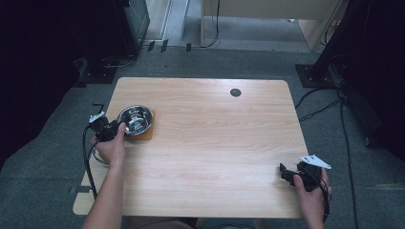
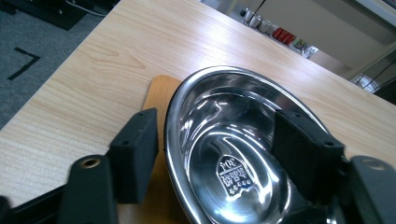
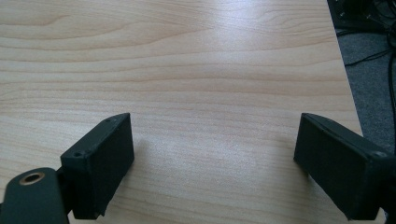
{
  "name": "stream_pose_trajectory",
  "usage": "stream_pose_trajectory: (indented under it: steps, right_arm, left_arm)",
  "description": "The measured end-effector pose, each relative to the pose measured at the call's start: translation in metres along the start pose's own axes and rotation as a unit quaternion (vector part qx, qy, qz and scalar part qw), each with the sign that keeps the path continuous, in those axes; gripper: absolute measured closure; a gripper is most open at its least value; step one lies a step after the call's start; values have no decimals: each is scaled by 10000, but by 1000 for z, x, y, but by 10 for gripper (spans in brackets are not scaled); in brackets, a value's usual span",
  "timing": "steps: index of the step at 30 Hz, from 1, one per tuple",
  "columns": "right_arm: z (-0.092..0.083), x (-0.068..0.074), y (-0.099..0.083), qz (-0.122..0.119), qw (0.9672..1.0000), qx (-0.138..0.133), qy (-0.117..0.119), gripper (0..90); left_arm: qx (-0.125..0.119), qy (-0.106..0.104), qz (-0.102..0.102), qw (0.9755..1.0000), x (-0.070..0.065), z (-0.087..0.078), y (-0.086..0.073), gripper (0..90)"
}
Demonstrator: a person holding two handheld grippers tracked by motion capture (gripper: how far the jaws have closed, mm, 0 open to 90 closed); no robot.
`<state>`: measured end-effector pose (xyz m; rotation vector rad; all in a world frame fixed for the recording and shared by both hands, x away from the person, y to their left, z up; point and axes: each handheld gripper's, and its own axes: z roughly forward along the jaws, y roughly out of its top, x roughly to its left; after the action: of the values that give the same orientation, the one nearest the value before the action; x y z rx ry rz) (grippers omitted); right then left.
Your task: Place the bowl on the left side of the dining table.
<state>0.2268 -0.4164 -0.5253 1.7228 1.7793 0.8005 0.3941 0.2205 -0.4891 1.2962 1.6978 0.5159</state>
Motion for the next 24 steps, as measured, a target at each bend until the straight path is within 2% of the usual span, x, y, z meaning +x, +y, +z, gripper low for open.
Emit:
stream_pose_trajectory:
  steps: [3,6,9,10,14,20,24]
  right_arm:
    - [0,0,0,0,10000,0,0,114]
    - [0,0,0,1,10000,1,0,114]
    - [0,0,0,0,10000,1,1,114]
    - [0,0,0,0,10000,1,1,114]
    - [0,0,0,0,10000,0,1,114]
    - [0,0,0,1,10000,2,1,114]
    - [0,0,0,0,10000,0,0,114]
  left_arm:
    - [-48,-42,73,10000,-1,-3,1,279]
    - [34,-204,11,9998,-1,-7,2,274]
    - [19,-375,-37,9993,1,-12,1,260]
    - [8,-372,-38,9993,1,-13,0,252]
    - [47,-296,199,9994,4,-19,0,207]
    - [9,-303,363,9989,5,-27,-1,187]
    - [49,-288,541,9981,3,-33,-2,170]
